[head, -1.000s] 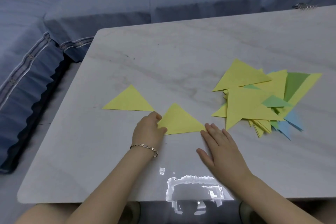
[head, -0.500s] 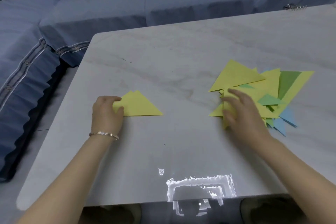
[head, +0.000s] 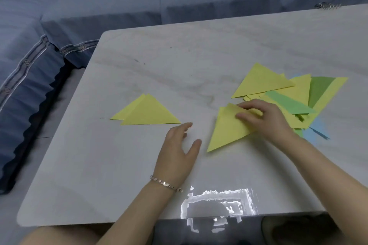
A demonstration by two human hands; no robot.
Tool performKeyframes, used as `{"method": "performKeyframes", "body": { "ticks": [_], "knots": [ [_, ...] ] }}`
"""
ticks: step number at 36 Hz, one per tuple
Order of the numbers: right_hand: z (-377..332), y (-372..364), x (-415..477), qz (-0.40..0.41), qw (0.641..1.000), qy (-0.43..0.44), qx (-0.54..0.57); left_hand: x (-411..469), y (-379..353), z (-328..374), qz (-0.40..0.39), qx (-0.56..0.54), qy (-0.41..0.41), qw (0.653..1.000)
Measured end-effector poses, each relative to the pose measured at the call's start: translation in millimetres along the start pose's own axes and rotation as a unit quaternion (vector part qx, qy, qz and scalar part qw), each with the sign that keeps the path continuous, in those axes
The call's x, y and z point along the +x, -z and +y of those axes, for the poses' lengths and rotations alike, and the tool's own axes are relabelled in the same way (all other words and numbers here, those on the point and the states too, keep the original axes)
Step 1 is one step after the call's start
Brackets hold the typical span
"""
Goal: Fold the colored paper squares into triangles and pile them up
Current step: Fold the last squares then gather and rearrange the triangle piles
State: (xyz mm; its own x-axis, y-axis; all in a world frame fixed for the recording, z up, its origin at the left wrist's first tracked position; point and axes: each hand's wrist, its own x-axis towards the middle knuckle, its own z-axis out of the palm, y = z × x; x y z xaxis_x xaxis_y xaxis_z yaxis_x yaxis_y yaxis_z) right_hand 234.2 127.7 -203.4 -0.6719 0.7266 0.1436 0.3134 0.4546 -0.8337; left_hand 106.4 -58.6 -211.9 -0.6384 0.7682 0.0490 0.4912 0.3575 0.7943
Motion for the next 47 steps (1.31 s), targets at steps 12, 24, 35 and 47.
{"method": "performKeyframes", "body": {
  "ticks": [12,24,35,47],
  "knots": [
    [3.2,-111.7,-16.8,0.015,0.990,0.064,-0.122,6.6,-25.4,-45.0,-0.058,0.199,-0.065,0.976],
    [12.3,-95.3,-76.0,-0.176,0.907,0.168,-0.344,-16.9,-17.5,-65.7,-0.144,0.367,-0.168,0.903],
    [31.2,-52.7,-82.0,-0.168,0.889,0.112,-0.411,-21.8,-13.4,-69.9,-0.153,0.376,-0.190,0.894],
    [38.1,-44.0,-90.2,-0.147,0.883,0.082,-0.439,-31.6,-58.3,-21.1,-0.188,0.356,-0.150,0.903]
  ]
}}
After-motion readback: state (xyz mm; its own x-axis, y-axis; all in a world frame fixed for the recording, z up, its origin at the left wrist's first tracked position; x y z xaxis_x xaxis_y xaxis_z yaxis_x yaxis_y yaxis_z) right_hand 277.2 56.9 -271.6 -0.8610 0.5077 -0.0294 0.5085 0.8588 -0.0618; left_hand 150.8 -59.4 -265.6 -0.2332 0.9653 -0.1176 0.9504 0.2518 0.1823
